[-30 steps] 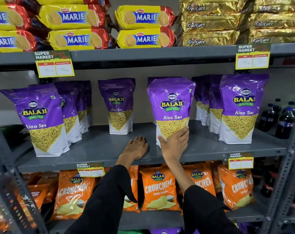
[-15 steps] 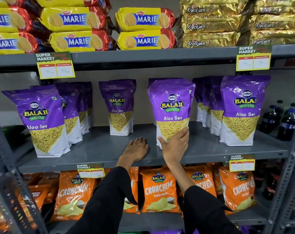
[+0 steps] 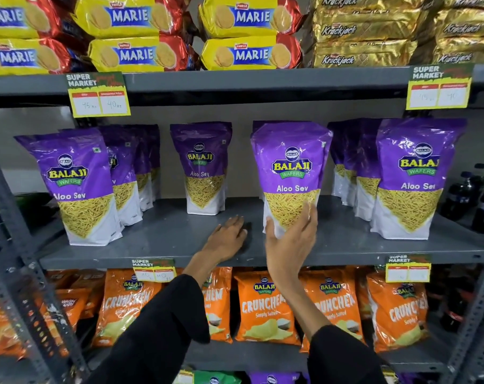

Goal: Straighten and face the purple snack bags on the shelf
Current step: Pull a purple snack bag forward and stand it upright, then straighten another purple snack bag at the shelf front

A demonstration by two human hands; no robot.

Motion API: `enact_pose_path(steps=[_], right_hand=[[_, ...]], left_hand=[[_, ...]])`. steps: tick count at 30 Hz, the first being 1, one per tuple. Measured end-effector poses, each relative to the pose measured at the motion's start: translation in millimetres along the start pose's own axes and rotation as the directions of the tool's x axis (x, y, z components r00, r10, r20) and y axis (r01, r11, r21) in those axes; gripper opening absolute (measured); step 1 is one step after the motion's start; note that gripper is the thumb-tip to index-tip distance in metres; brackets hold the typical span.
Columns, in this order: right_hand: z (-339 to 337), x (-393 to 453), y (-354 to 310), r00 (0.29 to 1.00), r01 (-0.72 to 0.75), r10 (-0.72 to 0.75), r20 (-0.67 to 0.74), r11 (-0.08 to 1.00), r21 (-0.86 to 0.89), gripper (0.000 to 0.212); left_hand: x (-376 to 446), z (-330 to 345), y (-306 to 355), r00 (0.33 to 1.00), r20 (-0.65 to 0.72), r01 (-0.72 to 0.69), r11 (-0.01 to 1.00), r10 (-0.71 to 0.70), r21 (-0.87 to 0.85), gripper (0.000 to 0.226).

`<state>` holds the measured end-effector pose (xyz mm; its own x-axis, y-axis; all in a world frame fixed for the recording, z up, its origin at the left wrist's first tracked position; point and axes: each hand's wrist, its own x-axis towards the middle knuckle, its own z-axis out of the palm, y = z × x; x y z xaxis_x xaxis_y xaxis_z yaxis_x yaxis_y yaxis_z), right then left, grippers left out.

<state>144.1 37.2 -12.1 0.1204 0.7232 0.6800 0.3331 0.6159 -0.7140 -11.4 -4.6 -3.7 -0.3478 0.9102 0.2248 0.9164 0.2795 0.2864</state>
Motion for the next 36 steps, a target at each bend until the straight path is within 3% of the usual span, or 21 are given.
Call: enact_pose_path(steps=[2,4,9,16,20,26,30,36], right_hand=[[5,-16,-15,0.997,0.073,-0.072,-0.012,0.970,0.232,0.066],[17,-26,-36,0.995,0.037,-0.069,0.068,0.920,0.390,0.054],[74,-25,-90,0.944,-0.137,-0.016,0.330,0.890,0.435,0.059],[166,-12,-127,0.891,-0.270,0.160,0.425,0.939,0.212,0.086],[203,-7,-138,0.882,-0.314,0.282,0.378,0.949,0.026,0.114],[235,-4,-140,0.893,-0.318,0.346,0.288,0.938,-0.141,0.138],[247,1,-137,0.868,-0.358,0.395,0.300,0.918,-0.173,0.144],[259,-4,-136,0.882,-0.332,0.384,0.274,0.918,-0.219,0.140]], left_hand=[[-10,-5,-13,0.999,-0.023,-0.026,0.999,0.026,0.027,0.058],[-22,-16,-32,0.999,-0.047,-0.018,0.997,0.021,0.069,0.060],[-42,-49,-97,0.994,-0.086,0.074,0.991,-0.065,0.111,0.061],[-53,-73,-179,0.995,-0.008,0.096,0.989,-0.096,0.114,0.064],[-52,-78,-200,0.996,0.030,0.084,0.988,-0.088,0.131,0.064],[-51,-75,-209,0.985,0.153,0.053,0.981,-0.081,0.184,0.063],[-45,-70,-216,0.978,0.205,-0.041,0.941,-0.030,0.336,0.059],[-43,-69,-219,0.985,0.171,-0.014,0.978,-0.023,0.210,0.064]])
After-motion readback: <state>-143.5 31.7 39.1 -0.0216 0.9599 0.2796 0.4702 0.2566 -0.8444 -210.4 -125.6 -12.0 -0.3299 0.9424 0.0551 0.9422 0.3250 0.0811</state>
